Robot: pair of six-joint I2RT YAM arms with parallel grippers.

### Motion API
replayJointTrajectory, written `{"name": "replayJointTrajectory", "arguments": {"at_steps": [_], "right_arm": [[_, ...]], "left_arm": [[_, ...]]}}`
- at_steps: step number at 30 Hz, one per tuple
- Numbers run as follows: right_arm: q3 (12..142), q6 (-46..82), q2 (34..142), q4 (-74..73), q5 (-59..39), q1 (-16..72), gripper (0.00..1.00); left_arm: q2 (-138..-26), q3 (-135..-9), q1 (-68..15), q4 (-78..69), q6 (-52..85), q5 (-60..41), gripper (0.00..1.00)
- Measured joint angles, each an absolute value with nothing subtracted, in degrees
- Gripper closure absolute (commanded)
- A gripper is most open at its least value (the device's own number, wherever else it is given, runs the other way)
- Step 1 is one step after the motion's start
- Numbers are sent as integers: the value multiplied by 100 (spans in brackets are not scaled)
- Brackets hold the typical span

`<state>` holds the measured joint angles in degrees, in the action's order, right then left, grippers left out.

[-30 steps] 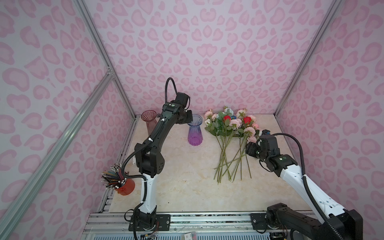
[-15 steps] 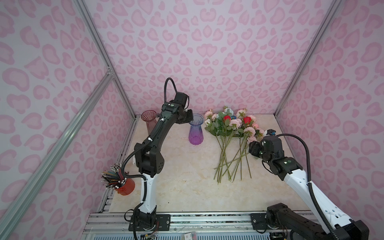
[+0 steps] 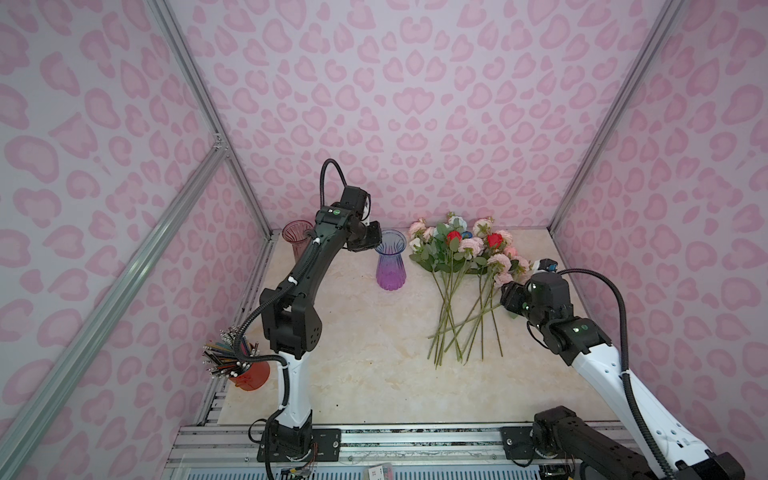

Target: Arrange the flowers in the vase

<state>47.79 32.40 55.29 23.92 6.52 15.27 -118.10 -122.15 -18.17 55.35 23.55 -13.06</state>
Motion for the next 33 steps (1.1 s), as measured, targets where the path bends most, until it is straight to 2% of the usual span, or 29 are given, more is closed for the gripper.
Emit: {"name": "replayJointTrajectory", "arguments": {"at_steps": [12,18,22,27,29,31,33], "right_arm": [[4853,3267,5592,2429,657,1538,34],[4954,3284,5784,2436,598,1660,36],[5100,3258,6123,2495,491,1806,43],[5360,3179,6733,2515,322,2093,59],[5391,3153,6945,2486,346,2180,65],[5441,3144,7201,2440,395,2237,65],[5505,3118,7485,2346,432,2257,65]], "left_arm": [[-10645,-10838,-1870,5929,2145,-1629,97],[-10082,-9981,-2228,5771,2193,-1900,97],[-9841,-9618,-2510,5520,2250,-1981,97],[-9769,-9500,-2705,5378,2346,-2008,97],[-9769,-9494,-2742,5347,2357,-2010,92],[-9789,-9496,-2751,5323,2355,-2018,79],[-9800,-9496,-2755,5306,2333,-2051,71]]}}
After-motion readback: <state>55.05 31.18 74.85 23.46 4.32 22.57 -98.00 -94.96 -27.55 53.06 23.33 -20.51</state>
